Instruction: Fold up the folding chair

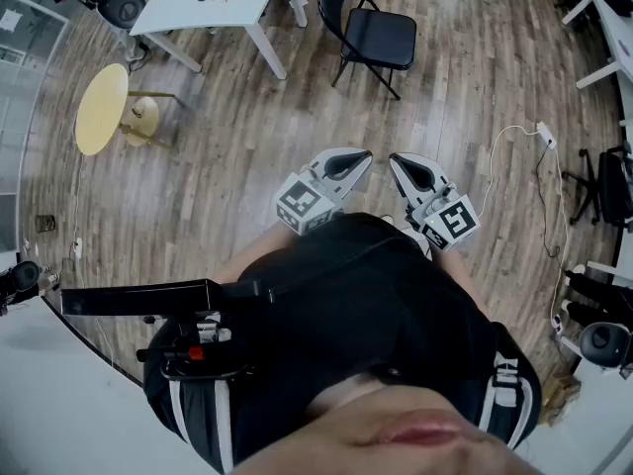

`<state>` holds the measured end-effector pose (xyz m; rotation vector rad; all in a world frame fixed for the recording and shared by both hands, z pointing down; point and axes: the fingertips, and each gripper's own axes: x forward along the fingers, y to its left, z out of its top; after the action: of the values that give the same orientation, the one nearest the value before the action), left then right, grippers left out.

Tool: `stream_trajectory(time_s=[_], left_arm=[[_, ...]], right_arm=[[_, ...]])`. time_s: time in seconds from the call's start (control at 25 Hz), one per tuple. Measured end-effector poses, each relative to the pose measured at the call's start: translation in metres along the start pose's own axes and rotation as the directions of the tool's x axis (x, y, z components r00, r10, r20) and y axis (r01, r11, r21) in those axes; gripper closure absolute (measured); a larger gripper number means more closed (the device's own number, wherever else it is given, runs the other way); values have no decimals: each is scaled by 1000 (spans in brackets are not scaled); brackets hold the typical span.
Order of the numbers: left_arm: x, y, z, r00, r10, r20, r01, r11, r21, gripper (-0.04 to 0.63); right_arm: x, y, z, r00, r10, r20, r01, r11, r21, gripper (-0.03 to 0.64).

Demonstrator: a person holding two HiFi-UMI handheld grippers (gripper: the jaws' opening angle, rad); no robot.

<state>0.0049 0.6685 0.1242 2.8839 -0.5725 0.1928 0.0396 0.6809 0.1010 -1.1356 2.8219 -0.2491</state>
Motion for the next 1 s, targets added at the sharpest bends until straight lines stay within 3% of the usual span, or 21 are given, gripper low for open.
stream_trajectory(time_s=[0.28, 0.56, 0.72, 1.0], left_arm=[[5, -1, 2, 1000, -22, -4, 22, 999, 25, 592], [29, -26, -2, 1000, -28, -12, 28, 999, 31, 592], [42, -37, 6, 999, -44, 23, 44, 999, 20, 592], [60, -47, 5, 1000, 24, 16, -24, 999, 34, 592]], right_arm=[[2, 2, 0, 1000, 7, 2, -7, 1000, 5, 609], [-32, -13, 1, 999, -15, 41, 14, 1000, 25, 609], [-50, -23, 4, 998, -14, 67, 12, 999, 32, 609], [-81, -38, -7, 998, 26, 58, -29, 999, 42, 609]])
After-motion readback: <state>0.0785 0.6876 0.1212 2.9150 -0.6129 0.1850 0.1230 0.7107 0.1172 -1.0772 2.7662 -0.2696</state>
